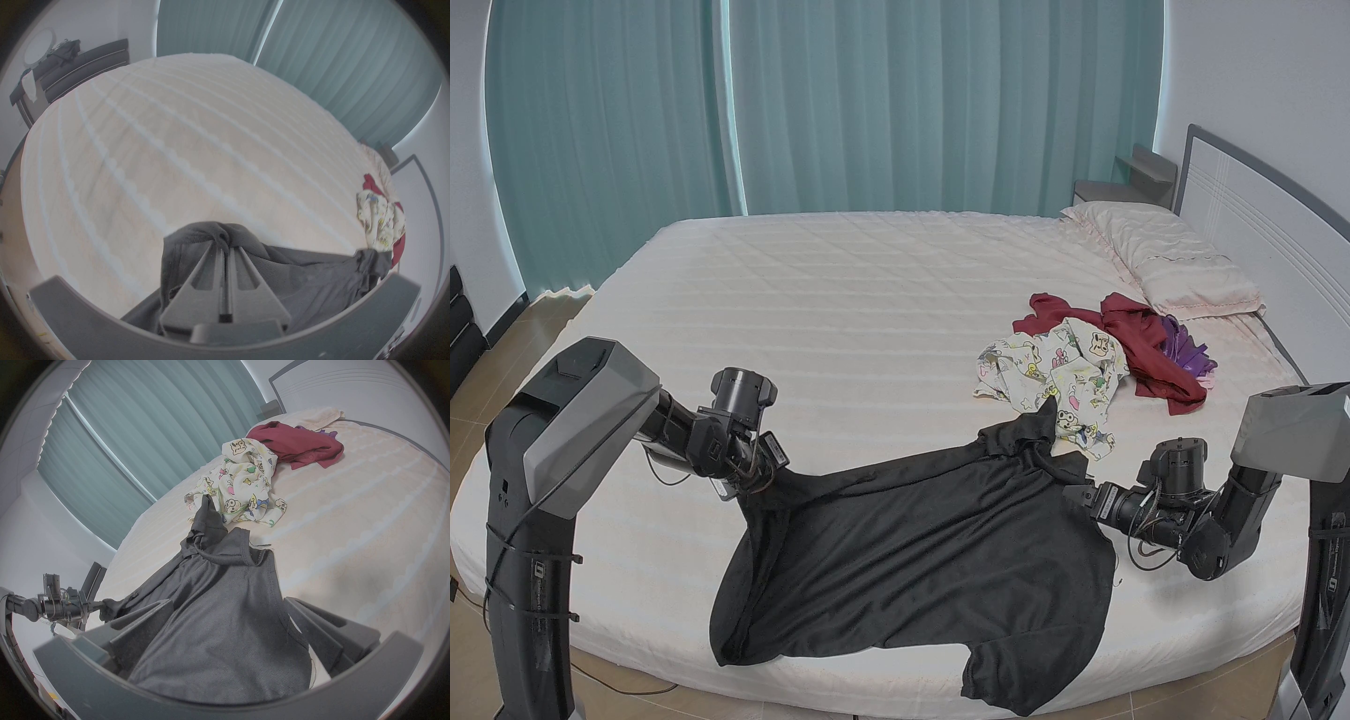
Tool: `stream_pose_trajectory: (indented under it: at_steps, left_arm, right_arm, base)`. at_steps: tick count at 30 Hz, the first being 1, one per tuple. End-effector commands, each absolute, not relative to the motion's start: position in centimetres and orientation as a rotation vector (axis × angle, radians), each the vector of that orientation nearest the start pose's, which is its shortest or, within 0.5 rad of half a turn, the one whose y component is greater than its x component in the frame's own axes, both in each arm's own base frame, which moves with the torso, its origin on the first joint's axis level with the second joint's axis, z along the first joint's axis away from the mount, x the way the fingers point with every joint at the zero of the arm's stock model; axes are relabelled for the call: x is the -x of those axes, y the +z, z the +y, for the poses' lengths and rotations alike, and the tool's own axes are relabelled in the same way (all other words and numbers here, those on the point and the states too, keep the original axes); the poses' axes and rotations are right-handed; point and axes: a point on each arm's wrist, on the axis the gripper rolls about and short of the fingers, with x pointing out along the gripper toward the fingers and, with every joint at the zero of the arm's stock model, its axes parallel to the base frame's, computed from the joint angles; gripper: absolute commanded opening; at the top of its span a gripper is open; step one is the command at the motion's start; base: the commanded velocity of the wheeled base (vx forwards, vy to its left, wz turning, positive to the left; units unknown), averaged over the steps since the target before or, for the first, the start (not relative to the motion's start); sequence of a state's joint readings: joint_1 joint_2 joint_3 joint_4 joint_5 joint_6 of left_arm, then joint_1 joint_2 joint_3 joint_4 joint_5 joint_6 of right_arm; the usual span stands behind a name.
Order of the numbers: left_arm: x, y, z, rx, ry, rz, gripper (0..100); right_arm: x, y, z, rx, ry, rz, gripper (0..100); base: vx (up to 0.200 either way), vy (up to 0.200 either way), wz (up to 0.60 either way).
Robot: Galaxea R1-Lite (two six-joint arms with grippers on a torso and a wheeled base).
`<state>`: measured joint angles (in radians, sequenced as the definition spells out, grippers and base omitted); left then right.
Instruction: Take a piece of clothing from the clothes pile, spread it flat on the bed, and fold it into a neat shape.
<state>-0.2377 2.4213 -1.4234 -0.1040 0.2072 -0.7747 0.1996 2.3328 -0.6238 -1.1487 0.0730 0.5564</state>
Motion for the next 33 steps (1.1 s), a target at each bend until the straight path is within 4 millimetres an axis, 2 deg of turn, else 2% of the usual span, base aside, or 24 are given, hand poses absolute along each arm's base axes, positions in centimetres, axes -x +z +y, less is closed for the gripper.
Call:
stream_pose_trajectory:
  at_steps: [1,3,9,13,18,25,27,33]
  left_arm:
    - [-45.5,2.8,-9.1,0.567,0.308,0.741,0]
    - [-47.2,3.8,-8.1,0.606,0.325,0.666,0]
    - [-50.0,3.4,-6.6,0.640,0.351,0.587,0]
    - [-51.0,2.9,-6.1,0.656,0.359,0.565,0]
    - [-51.0,1.4,-6.0,0.650,0.372,0.596,0]
    - [-51.0,1.1,-6.0,0.649,0.377,0.602,0]
    - [-50.9,1.2,-5.9,0.648,0.380,0.605,0]
    - [-50.4,0.6,-5.8,0.639,0.391,0.629,0]
  right_arm:
    - [-34.0,-2.1,6.9,-0.505,0.100,0.612,100]
    - [-34.2,-1.9,6.9,-0.509,0.104,0.594,100]
    - [-35.6,-1.2,7.1,-0.571,0.092,0.546,100]
    - [-36.5,-1.8,7.2,-0.573,0.093,0.536,100]
    - [-38.1,-2.8,7.5,-0.562,0.089,0.540,100]
    - [-40.5,-2.4,8.4,-0.552,0.092,0.553,100]
    - [-41.9,-3.0,8.8,-0.544,0.080,0.558,100]
    - [-43.5,-4.4,9.4,-0.530,0.058,0.612,100]
  base:
    - [0.000,0.000,0.00]
    - [0.000,0.000,0.00]
    - [0.000,0.000,0.00]
    - [0.000,0.000,0.00]
    - [0.000,0.000,0.00]
    - [0.000,0.000,0.00]
    - [0.000,0.000,0.00]
    - [0.000,0.000,0.00]
